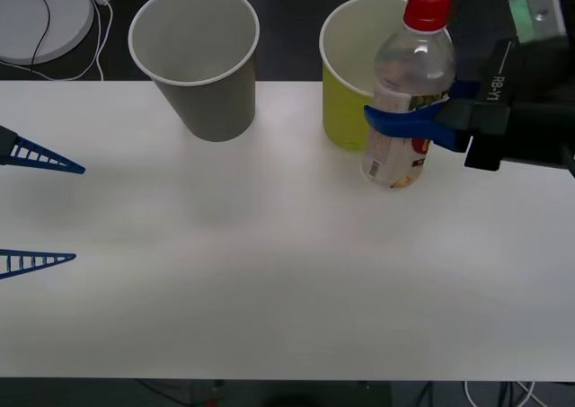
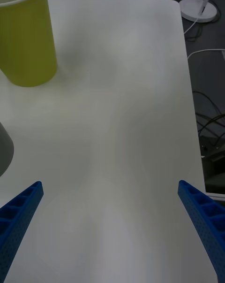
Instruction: Put the can into the green bin and the plastic bottle into the gray bin
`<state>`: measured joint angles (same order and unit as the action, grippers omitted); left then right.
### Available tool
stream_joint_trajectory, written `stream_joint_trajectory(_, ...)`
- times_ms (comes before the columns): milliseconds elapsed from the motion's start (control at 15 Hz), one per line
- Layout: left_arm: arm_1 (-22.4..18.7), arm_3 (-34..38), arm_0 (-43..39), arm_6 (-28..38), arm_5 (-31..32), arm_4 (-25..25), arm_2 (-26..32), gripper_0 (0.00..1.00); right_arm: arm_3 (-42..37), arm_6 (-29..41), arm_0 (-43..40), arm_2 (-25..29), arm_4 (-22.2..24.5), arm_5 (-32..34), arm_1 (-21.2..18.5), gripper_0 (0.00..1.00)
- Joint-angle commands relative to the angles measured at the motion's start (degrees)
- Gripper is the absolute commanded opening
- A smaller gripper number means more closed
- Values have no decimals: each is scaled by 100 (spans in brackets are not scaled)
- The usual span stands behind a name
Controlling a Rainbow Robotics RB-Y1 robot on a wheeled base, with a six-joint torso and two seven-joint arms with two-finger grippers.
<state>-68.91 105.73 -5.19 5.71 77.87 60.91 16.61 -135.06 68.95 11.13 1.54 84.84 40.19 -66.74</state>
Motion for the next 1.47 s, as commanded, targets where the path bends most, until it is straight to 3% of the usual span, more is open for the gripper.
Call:
stream_joint_trajectory(67, 0, 0, 0, 0, 0, 0, 0, 100, 138, 39, 346, -171, 129, 7, 4, 0)
stream_joint_trajectory(467, 0, 0, 0, 0, 0, 0, 0, 100, 402, 417, 1014, -514, 340, 86, 4, 0)
stream_joint_trajectory(1067, 0, 0, 0, 0, 0, 0, 0, 100, 709, 953, 2227, -576, 577, 1510, 223, 0)
stream_joint_trajectory(1467, 0, 0, 0, 0, 0, 0, 0, 100, 1157, 1226, 3176, -1402, 814, 1562, 417, 0)
